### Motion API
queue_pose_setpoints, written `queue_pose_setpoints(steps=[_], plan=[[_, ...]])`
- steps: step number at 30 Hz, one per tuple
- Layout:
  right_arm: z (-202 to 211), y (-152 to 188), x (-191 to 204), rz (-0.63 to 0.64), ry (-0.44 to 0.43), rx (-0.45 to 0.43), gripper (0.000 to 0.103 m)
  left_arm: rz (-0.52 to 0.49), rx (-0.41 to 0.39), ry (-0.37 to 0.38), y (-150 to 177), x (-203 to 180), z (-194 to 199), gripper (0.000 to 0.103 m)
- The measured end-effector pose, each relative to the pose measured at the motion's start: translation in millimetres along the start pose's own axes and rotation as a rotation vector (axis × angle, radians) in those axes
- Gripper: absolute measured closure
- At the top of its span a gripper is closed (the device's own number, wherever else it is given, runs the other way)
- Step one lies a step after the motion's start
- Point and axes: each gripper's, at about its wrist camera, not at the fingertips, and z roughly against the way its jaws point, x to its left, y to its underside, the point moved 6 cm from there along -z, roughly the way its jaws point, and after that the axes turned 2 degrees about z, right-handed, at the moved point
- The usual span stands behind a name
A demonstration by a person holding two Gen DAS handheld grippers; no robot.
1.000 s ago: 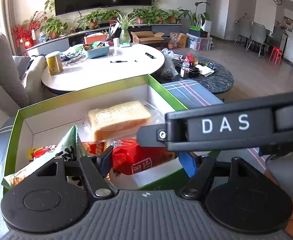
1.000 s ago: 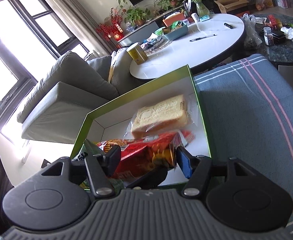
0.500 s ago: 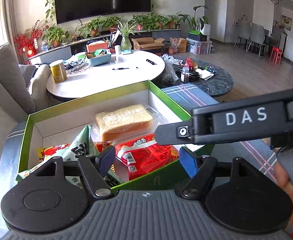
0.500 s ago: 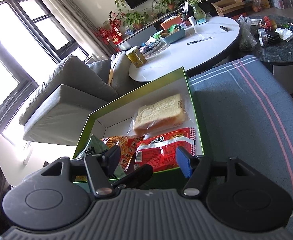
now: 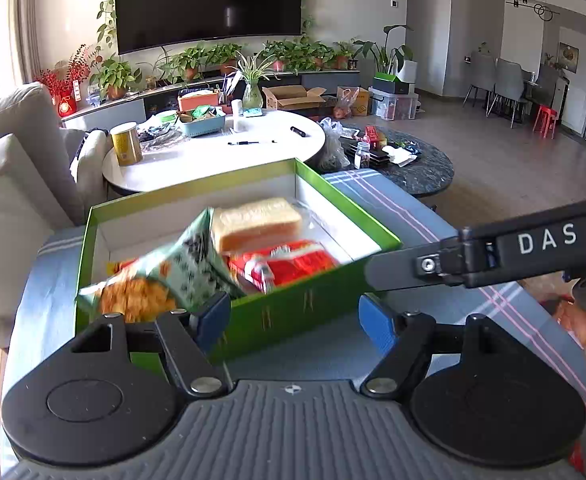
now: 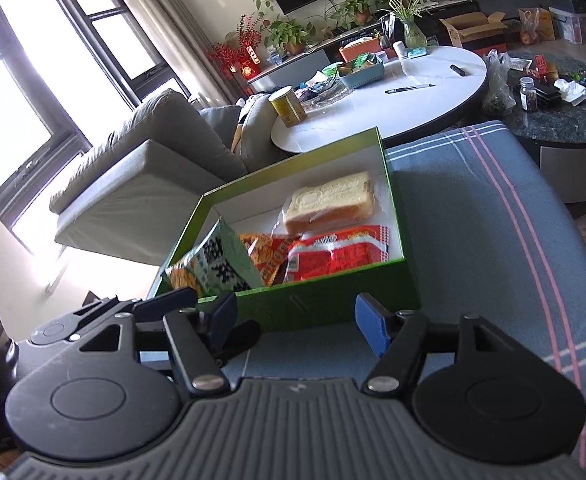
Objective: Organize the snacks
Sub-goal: 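Move the right gripper back to the translucent red cake bag, then close the right gripper on the translucent red cake bag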
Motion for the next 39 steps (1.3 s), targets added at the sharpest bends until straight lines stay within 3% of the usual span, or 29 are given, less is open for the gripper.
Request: queue_pose_setpoints(steps=[12,18,26,31,39], plan=[[33.5,53.4,-7.8,-0.015,0.061,0.027,0.031,0.015,0.023,0.065,44.9,-19.4,40.0,0.034],[53.6,74.5,-4.6,0.004,0.08,0.024,0.023,0.035,0.032,0.065,63.3,-24.0,50.5,0.034],[74.7,96.1,-1.0,0.048,0.09,0.01,0.023,0.082,0.03,0.047,75.3,-19.1,65.8,0.034],[74.8,113.1,14.2,0.207,0.095,0.045,0.022,0.096,0.023,0.046,79.3,-15.0,76.2,0.034],[67.7,150.0,27.7,0.56,0.224,0.1,0.018,0.12,0.016,0.034,80.5,-9.0,81.1,0.034]])
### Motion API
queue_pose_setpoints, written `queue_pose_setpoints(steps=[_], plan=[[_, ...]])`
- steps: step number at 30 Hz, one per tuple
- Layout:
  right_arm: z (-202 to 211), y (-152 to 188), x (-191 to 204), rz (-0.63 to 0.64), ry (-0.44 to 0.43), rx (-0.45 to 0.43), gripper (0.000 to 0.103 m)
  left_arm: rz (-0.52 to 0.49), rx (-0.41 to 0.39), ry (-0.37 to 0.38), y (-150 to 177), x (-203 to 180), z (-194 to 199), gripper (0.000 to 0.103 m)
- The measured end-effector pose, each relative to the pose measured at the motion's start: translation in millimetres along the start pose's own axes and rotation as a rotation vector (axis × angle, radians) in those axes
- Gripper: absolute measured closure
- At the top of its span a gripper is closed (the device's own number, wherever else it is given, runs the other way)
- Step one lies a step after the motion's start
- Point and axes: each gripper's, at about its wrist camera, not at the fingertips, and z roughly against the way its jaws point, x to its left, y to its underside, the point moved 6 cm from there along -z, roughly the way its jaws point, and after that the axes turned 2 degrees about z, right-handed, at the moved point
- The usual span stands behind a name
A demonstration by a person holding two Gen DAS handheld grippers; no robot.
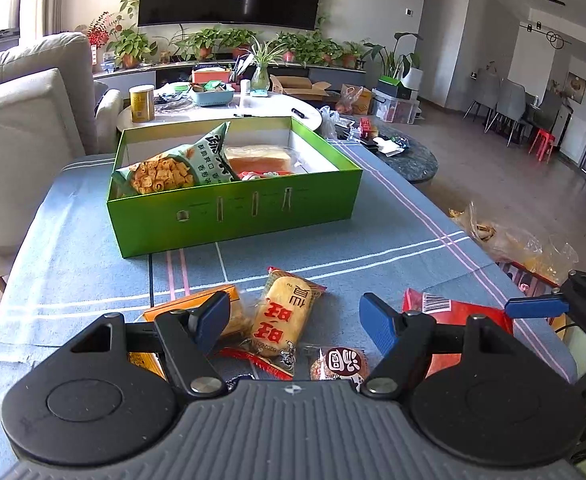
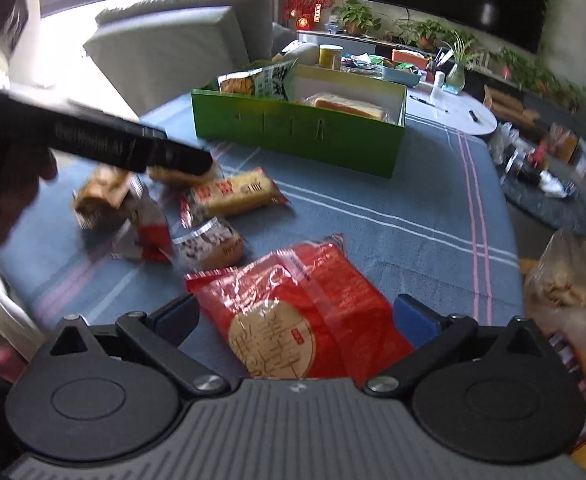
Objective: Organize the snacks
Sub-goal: 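Close the right gripper on the translucent red cake bag, then carry the red cake bag with the right gripper over the green box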
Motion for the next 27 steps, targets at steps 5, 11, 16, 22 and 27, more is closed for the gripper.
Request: queue_pose_setpoints(steps=[5,11,16,22,27], plan=[[-23.8,-1.2,-12.6,-0.063,0.067,0.015,0.019,-0.009,0.006,0.003,-0.1,-2.6,-2.9,0.034],[-70.1,-7.9,-48.9,-0.505,0.107,0.024,0.018,0.013,0.027,-0.008,3.3,-1.0,-12.2,0.034],[-71.3,-25.0,-57.8,-0.697,0.003,-0.031,0.018,0.028,0.038,-0.023,5.1,4.3,-15.9,0.034],[-38.5,-23.5,-87.6,-0.795,-0.086,-0.087,0.018,0.039,0.049,0.002,6.9,2.2,-17.6,0.034],[-22.7,-20.3,-88.2,-0.738,-0.06,-0.061,0.019,0.023,0.083,0.087,10.5,-23.5,-21.1,0.034]])
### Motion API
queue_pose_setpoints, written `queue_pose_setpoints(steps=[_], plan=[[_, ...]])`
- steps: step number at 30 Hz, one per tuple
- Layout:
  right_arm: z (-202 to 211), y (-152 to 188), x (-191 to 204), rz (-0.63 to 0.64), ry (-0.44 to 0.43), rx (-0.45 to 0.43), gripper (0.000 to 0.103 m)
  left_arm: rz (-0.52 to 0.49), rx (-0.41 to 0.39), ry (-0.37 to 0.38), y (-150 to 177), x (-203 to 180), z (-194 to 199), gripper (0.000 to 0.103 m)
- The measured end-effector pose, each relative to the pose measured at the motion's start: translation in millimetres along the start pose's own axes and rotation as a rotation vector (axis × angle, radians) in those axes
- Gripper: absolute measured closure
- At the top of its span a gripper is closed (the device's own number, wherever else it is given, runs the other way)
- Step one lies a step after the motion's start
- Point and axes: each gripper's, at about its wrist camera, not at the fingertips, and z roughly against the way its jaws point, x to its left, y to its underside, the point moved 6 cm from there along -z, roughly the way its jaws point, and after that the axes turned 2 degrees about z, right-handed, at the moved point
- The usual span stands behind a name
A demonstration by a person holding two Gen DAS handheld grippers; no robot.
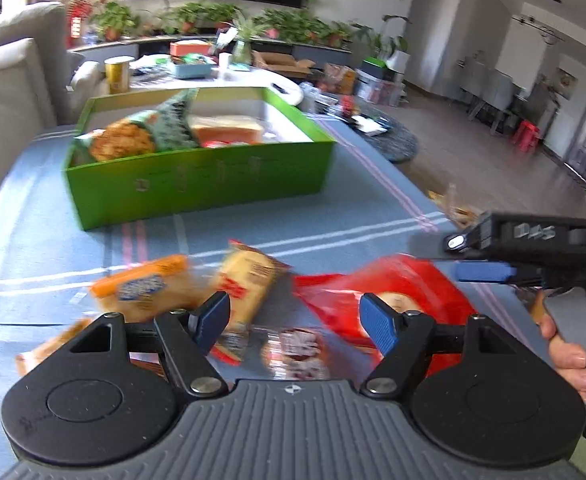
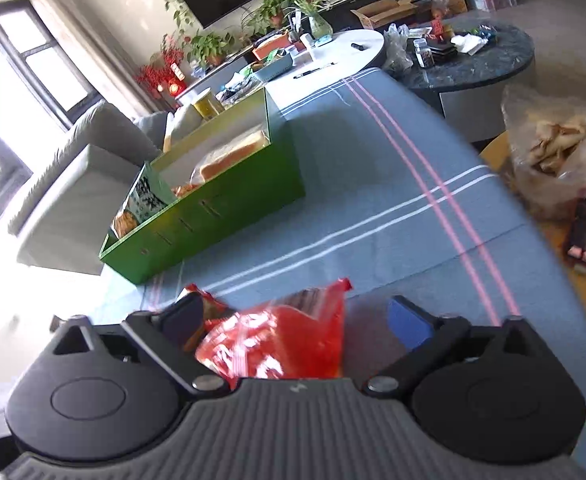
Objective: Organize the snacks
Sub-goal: 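Carry the red cake bag with the right gripper over the green box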
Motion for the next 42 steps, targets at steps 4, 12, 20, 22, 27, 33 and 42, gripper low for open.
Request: queue_pose_setpoints(steps=[4,12,20,22,27,33,42], plan=[[-5.2,7.6,-11.4,-0.039,-0.052,0.065,0.038,-0.046,0.035,0.065,5.5,-27.3,-6.4,0.034],[0.4,13.2,-8.9,-0.04,-0.092,0.089,0.035,-0.063,0.119,0.125,14.9,-48.3,-31.8,0.034],[-11.6,11.4,-4.4,-0.038,-0.1,0.122,0.032,-0.085,0.127,0.135,6.8,-59.0,-47.4,0.033],[-15.5,10.9,-2.6,-0.032,-0.089,0.127,0.032,-0.093,0.119,0.134,6.8,-60.4,-49.1,0.031],[-19.8,10.7,2.6,0.006,-0.07,0.126,0.034,-0.094,0.096,0.14,5.4,-63.3,-48.9,0.03],[-10.1,7.8,12.2,0.012,-0.114,0.102,0.036,-0.12,0.004,0.154,-6.5,-68.6,-31.6,0.032],[4.4,-19.4,37.1,0.025,-0.186,0.01,0.037,-0.147,-0.092,0.124,-35.2,-64.1,-8.3,0.032]])
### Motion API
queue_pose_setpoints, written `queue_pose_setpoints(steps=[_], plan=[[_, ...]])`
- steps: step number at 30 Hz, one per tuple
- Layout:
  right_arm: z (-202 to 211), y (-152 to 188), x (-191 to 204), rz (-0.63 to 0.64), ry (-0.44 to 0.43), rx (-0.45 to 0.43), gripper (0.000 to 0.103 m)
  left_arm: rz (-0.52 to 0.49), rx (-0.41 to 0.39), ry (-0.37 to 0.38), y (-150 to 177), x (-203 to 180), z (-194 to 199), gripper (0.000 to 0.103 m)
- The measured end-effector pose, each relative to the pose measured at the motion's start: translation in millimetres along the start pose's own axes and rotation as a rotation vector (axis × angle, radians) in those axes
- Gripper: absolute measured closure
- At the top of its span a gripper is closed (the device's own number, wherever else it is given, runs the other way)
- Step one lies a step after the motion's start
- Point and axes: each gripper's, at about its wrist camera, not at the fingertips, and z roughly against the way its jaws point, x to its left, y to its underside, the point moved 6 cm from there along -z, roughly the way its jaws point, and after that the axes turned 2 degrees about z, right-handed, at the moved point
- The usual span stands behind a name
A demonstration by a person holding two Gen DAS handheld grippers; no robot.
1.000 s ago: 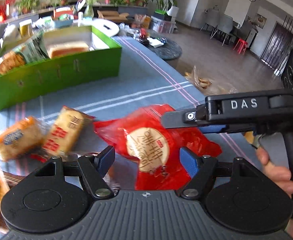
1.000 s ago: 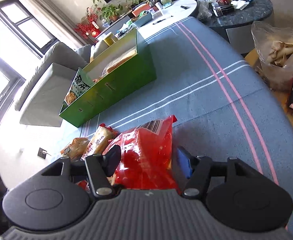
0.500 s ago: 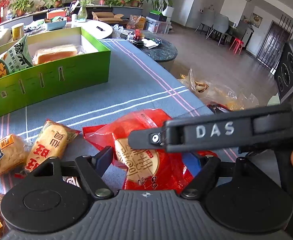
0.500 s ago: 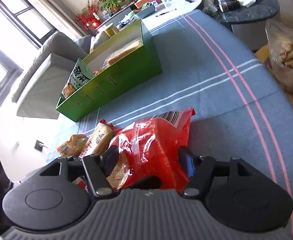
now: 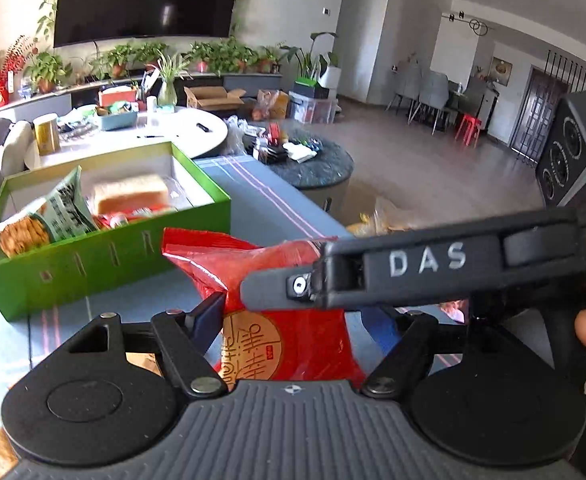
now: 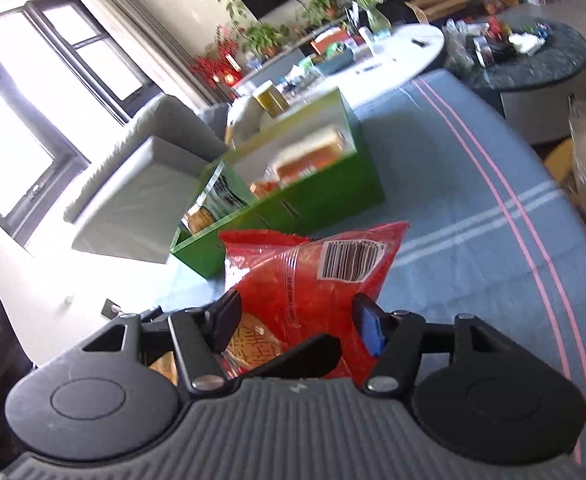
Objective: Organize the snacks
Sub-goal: 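Carry the red cake bag with the right gripper over the green box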
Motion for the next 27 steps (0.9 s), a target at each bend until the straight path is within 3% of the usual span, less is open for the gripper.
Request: queue_pose_setpoints(steps=[11,20,27], plan=[[-11.3,-52.9,34.3,0.08,-0.042,-0.099,0.037,-0.027,-0.091,-0.082,-57.9,27.9,6.4,0.033],[-39.7,-102.7,37.3,0.065,-0.096,-0.125,0.037,-0.022,-0.128,-0.122,-105.5,63.0,-18.6,0.033],[-66.3,-118.7,28.6,0.052,-0.098,-0.116,0.037,-0.005,-0.113,-0.13,-116.4,88.1,-46.8,0.033]])
